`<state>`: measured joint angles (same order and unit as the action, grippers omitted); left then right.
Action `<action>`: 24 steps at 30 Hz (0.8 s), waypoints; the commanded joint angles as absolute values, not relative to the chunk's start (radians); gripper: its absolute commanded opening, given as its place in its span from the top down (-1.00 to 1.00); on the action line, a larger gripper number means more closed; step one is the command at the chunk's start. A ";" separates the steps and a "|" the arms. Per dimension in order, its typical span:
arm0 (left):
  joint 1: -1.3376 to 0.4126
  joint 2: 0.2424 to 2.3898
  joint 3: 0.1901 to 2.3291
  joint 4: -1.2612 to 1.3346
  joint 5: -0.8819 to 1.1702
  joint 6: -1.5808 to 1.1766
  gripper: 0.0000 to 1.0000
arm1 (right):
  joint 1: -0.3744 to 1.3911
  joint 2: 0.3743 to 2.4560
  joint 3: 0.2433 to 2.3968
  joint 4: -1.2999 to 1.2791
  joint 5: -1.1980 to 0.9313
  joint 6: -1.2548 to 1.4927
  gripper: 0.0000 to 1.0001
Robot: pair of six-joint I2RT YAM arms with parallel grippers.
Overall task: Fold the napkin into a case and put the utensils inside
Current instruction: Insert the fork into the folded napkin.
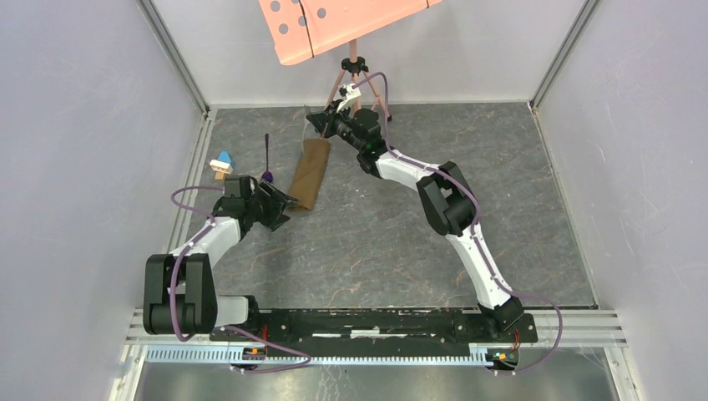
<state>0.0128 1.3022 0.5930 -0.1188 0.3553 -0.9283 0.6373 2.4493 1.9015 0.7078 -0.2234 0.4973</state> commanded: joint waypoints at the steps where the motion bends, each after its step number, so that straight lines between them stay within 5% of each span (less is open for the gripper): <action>1: 0.012 1.346 0.566 -0.005 0.285 -1.072 -0.28 | 0.631 2.517 2.059 0.652 -0.183 0.461 1.00; 9: 0.012 1.450 0.576 0.098 0.287 -1.119 -0.15 | 0.630 2.584 2.098 0.622 -0.186 0.458 1.00; 17: 0.012 1.513 0.569 0.150 0.260 -1.102 -0.22 | 0.632 2.587 2.064 0.624 -0.213 0.487 1.00; 24: 0.012 1.554 0.551 0.206 0.252 -1.097 0.07 | 0.643 2.540 1.953 0.664 -0.209 0.538 1.00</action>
<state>0.0128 1.5345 0.5701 0.1429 0.2817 -1.0836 0.6350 2.5889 1.9987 0.6193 -0.2066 0.4980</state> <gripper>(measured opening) 0.482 0.010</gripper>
